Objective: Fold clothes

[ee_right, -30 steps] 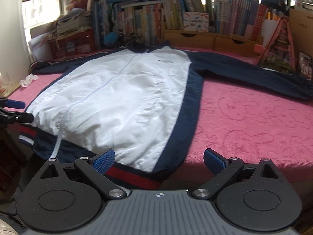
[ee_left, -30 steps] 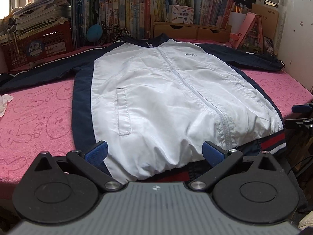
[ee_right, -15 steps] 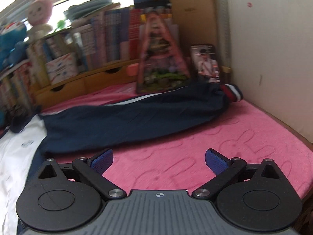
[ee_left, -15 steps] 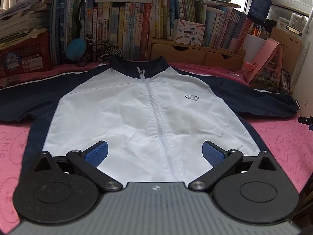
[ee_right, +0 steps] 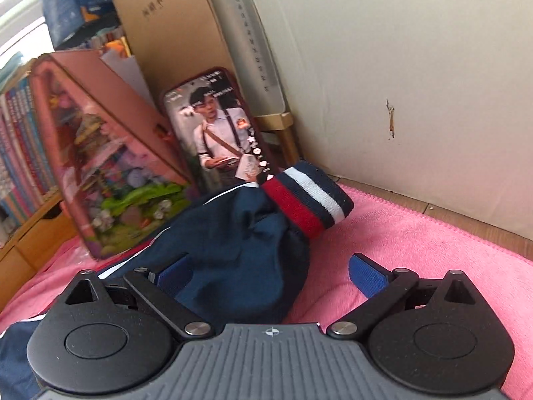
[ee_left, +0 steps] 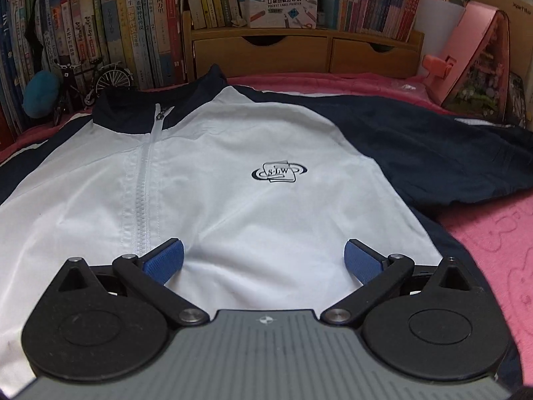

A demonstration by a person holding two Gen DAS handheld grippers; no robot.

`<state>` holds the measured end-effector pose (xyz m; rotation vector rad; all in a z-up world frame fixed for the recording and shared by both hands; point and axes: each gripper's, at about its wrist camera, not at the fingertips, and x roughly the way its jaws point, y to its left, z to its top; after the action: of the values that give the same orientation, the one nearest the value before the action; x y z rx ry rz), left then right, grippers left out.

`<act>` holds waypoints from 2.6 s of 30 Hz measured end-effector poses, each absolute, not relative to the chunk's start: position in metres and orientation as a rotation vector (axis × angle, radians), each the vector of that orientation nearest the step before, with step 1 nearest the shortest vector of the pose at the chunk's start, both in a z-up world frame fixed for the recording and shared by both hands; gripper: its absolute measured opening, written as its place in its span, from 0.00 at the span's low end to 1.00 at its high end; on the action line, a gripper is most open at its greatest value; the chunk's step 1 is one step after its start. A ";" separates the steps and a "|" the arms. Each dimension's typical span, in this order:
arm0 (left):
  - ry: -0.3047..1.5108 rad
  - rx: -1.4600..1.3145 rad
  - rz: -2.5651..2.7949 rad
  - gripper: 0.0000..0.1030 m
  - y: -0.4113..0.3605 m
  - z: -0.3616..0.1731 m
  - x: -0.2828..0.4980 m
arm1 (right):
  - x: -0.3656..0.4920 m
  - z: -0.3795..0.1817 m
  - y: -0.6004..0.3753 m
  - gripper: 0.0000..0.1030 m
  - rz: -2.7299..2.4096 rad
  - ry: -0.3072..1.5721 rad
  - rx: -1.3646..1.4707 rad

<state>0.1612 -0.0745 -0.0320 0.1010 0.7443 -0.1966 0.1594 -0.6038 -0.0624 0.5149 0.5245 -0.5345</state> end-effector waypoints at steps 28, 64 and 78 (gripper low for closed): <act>0.644 -0.052 -0.191 1.00 0.025 -0.004 0.079 | 0.186 0.046 -0.236 0.20 0.404 0.383 0.207; 0.488 -0.343 -0.050 0.20 0.080 0.040 0.180 | 0.064 -0.027 -0.268 0.92 0.149 0.534 -0.326; 0.617 -0.516 -0.148 0.82 0.138 0.022 0.163 | 0.102 -0.037 -0.239 0.95 0.124 0.552 -0.382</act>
<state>0.1627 0.1384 0.0219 -0.5159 0.6166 -0.1483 0.1018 -0.2388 -0.0374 -0.3824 0.5524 0.1241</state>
